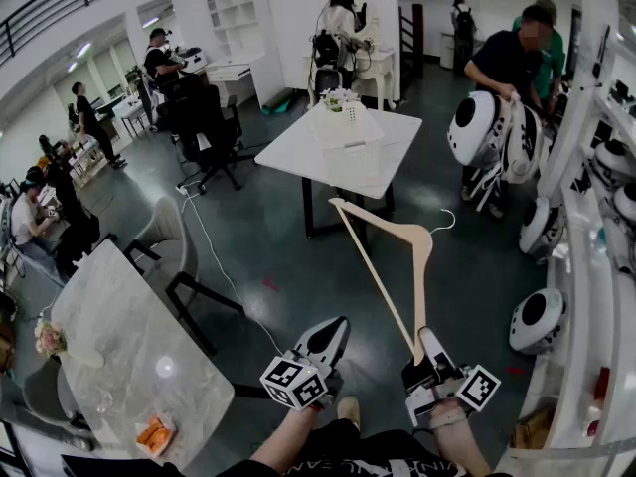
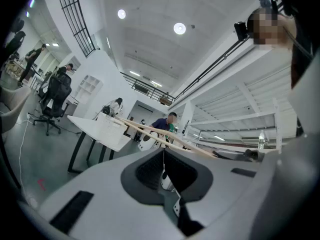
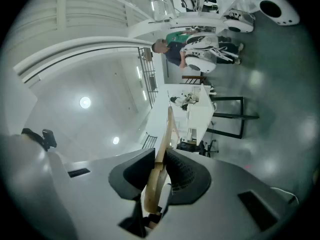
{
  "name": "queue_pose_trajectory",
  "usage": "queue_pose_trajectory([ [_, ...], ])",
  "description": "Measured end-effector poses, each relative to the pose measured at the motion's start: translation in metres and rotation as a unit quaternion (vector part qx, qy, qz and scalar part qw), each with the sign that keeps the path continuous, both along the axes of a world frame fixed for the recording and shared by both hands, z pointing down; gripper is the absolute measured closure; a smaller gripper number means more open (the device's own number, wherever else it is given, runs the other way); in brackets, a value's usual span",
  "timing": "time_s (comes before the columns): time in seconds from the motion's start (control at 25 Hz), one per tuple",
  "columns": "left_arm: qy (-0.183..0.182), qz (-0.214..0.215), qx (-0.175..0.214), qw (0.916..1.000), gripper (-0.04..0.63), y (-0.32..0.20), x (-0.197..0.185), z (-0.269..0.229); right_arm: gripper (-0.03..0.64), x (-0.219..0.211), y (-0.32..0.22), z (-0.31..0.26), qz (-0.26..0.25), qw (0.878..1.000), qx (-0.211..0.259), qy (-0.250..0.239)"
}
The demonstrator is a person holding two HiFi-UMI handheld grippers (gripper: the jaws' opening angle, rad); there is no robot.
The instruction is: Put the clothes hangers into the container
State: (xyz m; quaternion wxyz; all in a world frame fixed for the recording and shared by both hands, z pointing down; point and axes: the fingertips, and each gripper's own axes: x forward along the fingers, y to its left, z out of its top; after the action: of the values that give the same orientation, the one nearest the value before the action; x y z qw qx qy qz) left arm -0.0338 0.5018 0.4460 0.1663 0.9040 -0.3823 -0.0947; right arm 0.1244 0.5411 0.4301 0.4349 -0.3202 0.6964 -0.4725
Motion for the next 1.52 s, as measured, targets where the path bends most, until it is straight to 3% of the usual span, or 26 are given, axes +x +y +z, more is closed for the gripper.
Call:
queue_pose_trajectory([
  [0.48, 0.003, 0.003, -0.012, 0.9999, 0.584, -0.076, -0.016, 0.005, 0.546, -0.015, -0.074, 0.008, 0.009, 1.0, -0.015, 0.003],
  [0.84, 0.014, 0.005, -0.002, 0.9999, 0.584, -0.13, -0.04, 0.001, 0.546, -0.038, -0.126, 0.005, 0.017, 1.0, 0.002, 0.011],
  [1.52, 0.022, -0.02, 0.001, 0.9996, 0.584, -0.211, -0.059, -0.002, 0.545, -0.061, -0.214, -0.001, -0.008, 1.0, 0.012, 0.003],
])
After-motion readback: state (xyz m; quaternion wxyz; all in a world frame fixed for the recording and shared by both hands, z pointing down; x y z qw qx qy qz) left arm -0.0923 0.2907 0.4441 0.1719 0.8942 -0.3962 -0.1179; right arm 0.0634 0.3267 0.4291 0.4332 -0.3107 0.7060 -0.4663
